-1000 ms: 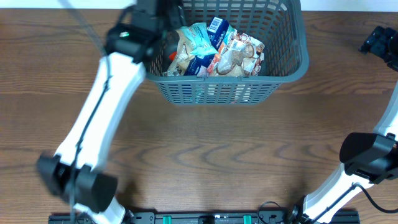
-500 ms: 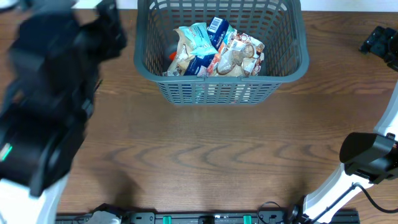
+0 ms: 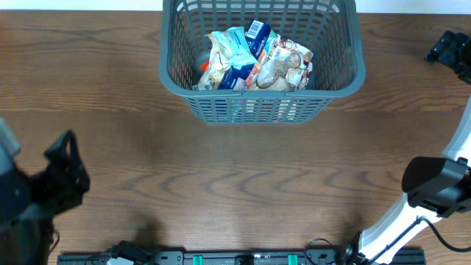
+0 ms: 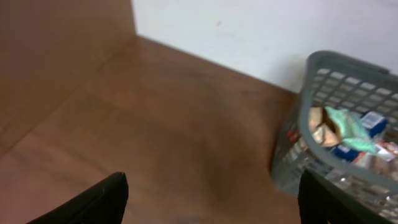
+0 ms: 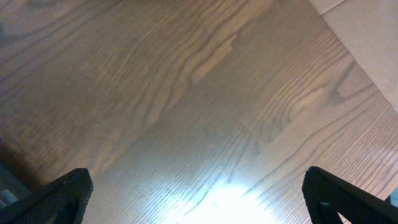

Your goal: Pack container

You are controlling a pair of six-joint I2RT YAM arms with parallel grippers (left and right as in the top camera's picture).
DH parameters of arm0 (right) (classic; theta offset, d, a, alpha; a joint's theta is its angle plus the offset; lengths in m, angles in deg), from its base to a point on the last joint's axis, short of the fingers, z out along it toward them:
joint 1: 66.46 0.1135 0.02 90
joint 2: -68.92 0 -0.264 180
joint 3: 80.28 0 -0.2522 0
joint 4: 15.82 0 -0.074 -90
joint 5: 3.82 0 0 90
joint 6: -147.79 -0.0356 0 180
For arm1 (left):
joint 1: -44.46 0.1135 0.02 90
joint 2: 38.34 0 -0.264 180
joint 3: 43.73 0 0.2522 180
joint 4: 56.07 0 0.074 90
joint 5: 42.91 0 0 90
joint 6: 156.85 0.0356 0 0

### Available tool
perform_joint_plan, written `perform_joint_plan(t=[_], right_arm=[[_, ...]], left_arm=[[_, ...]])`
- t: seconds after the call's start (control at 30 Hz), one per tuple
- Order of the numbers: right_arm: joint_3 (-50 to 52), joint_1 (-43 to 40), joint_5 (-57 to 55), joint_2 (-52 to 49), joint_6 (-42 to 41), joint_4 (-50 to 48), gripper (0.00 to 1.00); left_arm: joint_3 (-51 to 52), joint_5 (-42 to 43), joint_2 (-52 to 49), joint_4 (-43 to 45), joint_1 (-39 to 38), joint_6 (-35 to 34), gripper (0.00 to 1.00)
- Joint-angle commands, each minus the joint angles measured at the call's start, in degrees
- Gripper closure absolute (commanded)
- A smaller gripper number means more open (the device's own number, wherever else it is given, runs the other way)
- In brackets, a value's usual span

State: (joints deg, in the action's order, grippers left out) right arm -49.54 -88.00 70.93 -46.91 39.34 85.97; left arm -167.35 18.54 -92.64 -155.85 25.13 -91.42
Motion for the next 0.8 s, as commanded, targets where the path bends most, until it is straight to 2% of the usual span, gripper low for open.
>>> perform_joint_plan(t=[0.0, 0.13, 0.2, 0.47, 0.77], right_arm=[[0.2, -0.2, -0.8, 0.3, -0.6, 0.0, 0.01], [0.2, -0.2, -0.8, 0.3, -0.6, 0.0, 0.01], [0.2, -0.2, -0.8, 0.3, -0.6, 0.0, 0.01], [0.2, -0.2, -0.8, 0.3, -0.6, 0.0, 0.01], [0.2, -0.2, -0.8, 0.3, -0.6, 0.0, 0.01]], left_arm=[[0.0, -2.4, 0.9, -3.3, 0.0, -4.4, 0.25], [0.4, -2.6, 2.2, -10.8, 0.0, -11.3, 0.25], [1.6, -1.0, 4.0, -10.8, 0.0, -11.9, 0.25], [3.3, 0.0, 15.1, -10.8, 0.0, -11.4, 0.25], [8.4, 8.6, 30.8, -10.8, 0.0, -10.6, 0.23]])
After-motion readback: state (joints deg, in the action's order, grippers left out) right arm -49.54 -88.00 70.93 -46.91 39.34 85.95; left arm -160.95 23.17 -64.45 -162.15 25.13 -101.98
